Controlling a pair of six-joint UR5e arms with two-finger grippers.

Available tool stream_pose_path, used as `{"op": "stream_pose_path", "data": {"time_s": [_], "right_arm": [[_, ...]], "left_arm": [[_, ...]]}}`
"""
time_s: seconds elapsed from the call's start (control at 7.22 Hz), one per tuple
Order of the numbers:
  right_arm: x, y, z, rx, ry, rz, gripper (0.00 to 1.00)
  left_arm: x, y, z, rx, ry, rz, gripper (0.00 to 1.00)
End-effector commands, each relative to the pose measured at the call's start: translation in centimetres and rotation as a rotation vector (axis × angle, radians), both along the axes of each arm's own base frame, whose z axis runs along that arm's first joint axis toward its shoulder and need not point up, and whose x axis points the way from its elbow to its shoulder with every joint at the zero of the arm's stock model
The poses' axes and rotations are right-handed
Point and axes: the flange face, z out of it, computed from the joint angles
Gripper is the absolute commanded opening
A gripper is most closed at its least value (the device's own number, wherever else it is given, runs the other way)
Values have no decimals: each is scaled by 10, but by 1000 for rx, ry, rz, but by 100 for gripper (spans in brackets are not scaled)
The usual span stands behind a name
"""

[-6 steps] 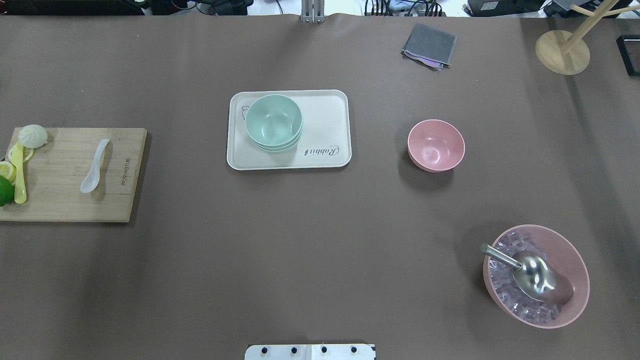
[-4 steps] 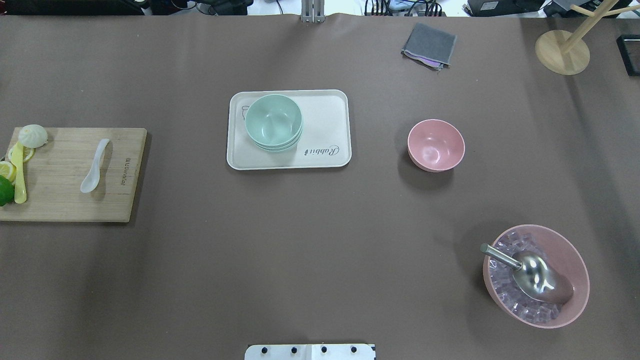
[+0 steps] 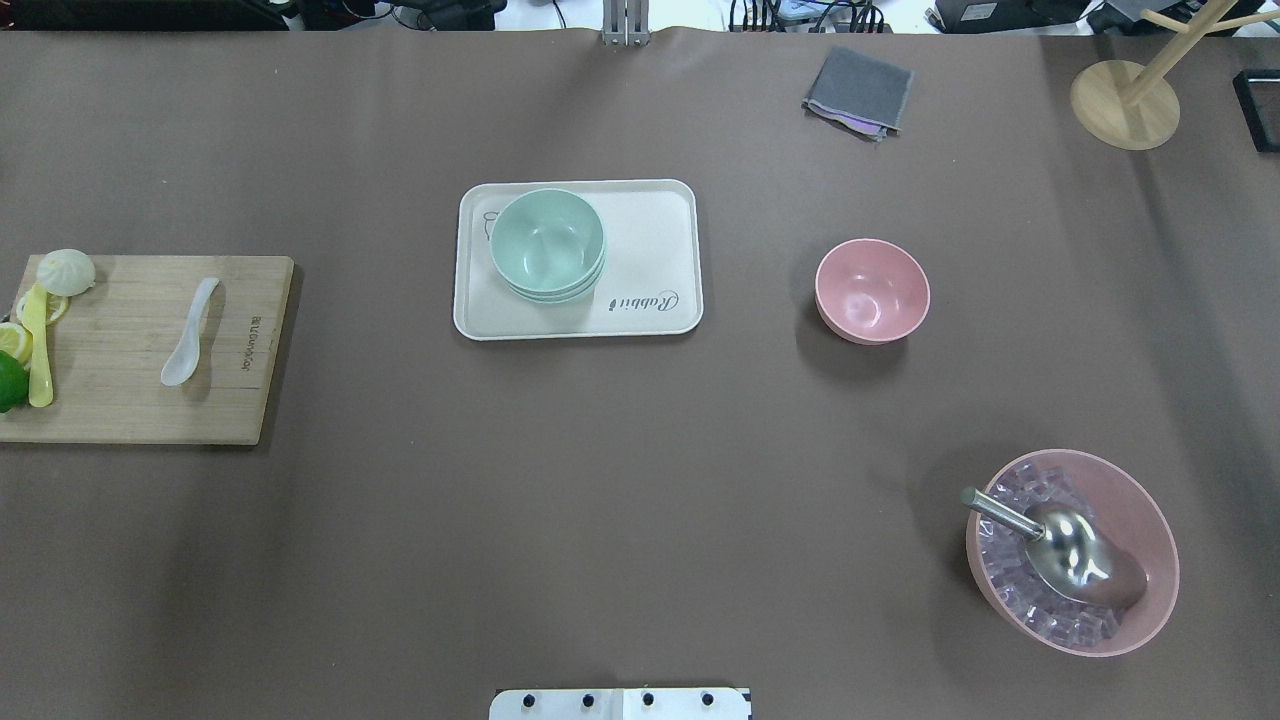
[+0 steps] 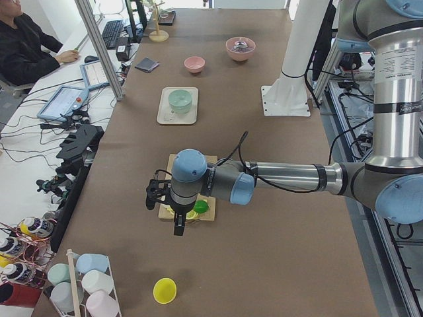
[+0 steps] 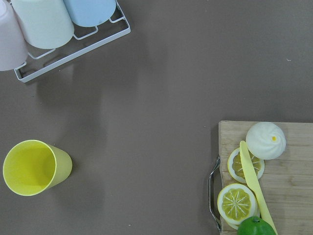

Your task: Stack pink bowl on green and place spoon

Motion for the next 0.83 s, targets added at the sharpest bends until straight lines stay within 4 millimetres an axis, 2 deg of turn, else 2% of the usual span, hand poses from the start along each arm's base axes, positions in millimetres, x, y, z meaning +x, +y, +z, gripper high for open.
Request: {"op": "stream_pose_path", "data": {"time_s": [0.0, 0.69], "right_arm": [[-1, -1, -1, 3, -1, -1, 100], [-1, -2, -6, 13, 0, -1, 100]], "left_arm": [[0, 3, 4, -12, 1, -2, 98], [1, 5, 15, -32, 4, 1, 98]]}}
